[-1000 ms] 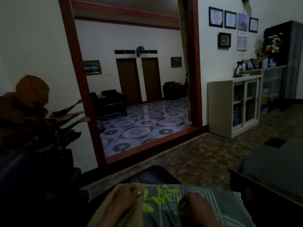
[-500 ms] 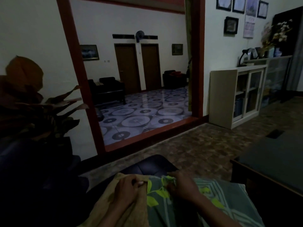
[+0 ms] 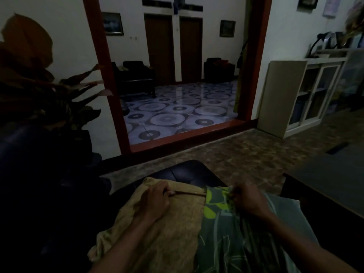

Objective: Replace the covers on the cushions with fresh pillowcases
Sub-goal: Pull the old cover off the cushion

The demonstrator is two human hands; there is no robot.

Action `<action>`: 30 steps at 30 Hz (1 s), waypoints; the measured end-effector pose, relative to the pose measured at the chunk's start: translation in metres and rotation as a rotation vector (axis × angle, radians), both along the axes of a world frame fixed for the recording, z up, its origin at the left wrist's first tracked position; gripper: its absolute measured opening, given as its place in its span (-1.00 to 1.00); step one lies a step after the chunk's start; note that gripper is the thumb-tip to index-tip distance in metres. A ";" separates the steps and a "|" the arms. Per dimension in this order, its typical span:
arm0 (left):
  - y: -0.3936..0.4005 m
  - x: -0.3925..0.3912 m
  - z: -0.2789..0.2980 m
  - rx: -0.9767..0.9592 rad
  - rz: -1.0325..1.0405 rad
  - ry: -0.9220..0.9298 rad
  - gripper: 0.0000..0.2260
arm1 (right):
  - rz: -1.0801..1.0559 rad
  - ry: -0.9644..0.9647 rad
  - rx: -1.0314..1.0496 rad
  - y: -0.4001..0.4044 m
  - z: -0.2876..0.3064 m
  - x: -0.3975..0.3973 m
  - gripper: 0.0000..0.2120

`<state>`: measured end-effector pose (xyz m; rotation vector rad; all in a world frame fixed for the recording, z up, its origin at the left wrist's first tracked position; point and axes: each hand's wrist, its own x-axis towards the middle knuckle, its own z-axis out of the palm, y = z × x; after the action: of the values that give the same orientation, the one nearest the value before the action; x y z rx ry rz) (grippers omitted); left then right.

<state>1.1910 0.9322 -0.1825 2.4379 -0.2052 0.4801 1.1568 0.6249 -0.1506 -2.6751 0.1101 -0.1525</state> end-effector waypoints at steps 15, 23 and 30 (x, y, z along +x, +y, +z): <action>-0.023 0.019 0.049 0.142 -0.119 0.156 -0.70 | -0.005 0.069 -0.009 0.009 -0.013 -0.009 -0.75; -0.075 0.046 0.032 0.295 -0.179 0.431 -0.57 | 0.017 -0.087 0.003 -0.006 0.010 -0.061 -0.90; -0.085 0.035 0.119 -0.172 -0.122 -0.061 -0.81 | 0.059 -0.325 0.035 0.001 0.091 -0.075 -0.91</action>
<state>1.2256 0.8474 -0.0637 2.2305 -0.3227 0.4976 1.0817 0.6262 -0.0597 -2.5766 -0.0684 -0.5565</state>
